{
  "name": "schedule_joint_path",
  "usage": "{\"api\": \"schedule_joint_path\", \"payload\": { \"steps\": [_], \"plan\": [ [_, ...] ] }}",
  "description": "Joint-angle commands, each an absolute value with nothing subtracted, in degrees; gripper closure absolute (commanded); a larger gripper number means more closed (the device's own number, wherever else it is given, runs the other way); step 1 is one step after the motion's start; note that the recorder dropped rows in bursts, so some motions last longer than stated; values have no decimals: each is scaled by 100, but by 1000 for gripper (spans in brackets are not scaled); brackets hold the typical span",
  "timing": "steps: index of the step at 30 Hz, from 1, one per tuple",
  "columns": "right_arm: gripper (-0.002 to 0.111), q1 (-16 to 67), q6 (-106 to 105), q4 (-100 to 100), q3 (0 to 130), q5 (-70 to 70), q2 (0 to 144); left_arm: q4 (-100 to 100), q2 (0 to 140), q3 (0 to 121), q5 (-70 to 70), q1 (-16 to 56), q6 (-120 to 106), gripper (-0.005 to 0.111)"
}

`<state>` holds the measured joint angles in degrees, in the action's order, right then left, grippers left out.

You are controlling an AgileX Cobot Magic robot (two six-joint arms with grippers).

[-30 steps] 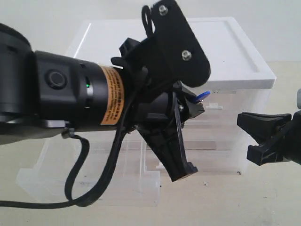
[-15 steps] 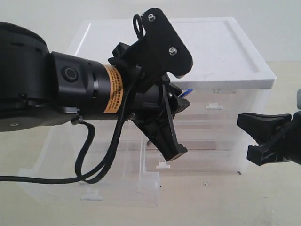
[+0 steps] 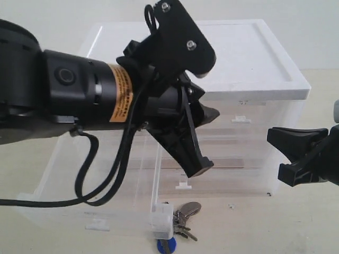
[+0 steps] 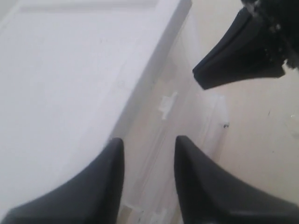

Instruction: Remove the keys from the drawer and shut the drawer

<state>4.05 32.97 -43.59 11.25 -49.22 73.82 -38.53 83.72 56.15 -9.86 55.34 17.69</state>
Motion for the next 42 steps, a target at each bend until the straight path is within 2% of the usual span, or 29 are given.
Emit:
{"api": "schedule_joint_path", "payload": {
  "steps": [1,4,8,11,15,21,25,28,36,42],
  "plan": [
    [108,398,3279,-4385,1142,-4962,7382,-3835,7710,5637,-1008,5855,1808,89],
    [108,398,3279,-4385,1142,-4962,7382,-3835,7144,5637,-1738,6243,1727,103],
    [108,398,3279,-4385,1142,-4972,7382,-3500,6525,5533,-3551,6892,1334,102],
    [108,398,3279,-4385,1142,-4989,7382,-2141,5970,5286,-4759,7419,626,102],
    [108,398,3300,-4399,1142,-4989,7382,-815,5728,4957,-5373,7644,-376,102],
    [108,398,3313,-4450,1142,-4989,7382,-1113,5769,4112,-5154,7656,-350,102],
    [108,398,3313,-4447,1142,-4952,7382,-2752,5783,3715,-4509,7656,1112,102],
    [108,398,3313,-4447,1142,-4952,7382,-3605,5796,3664,-4485,7656,1885,102],
    [108,398,3313,-4465,1142,-4982,7382,-3926,6226,3664,-4482,7656,2095,102],
    [108,398,3380,-4536,1142,-4982,7382,-5529,6428,3716,-4471,7656,3840,102]
  ]
}}
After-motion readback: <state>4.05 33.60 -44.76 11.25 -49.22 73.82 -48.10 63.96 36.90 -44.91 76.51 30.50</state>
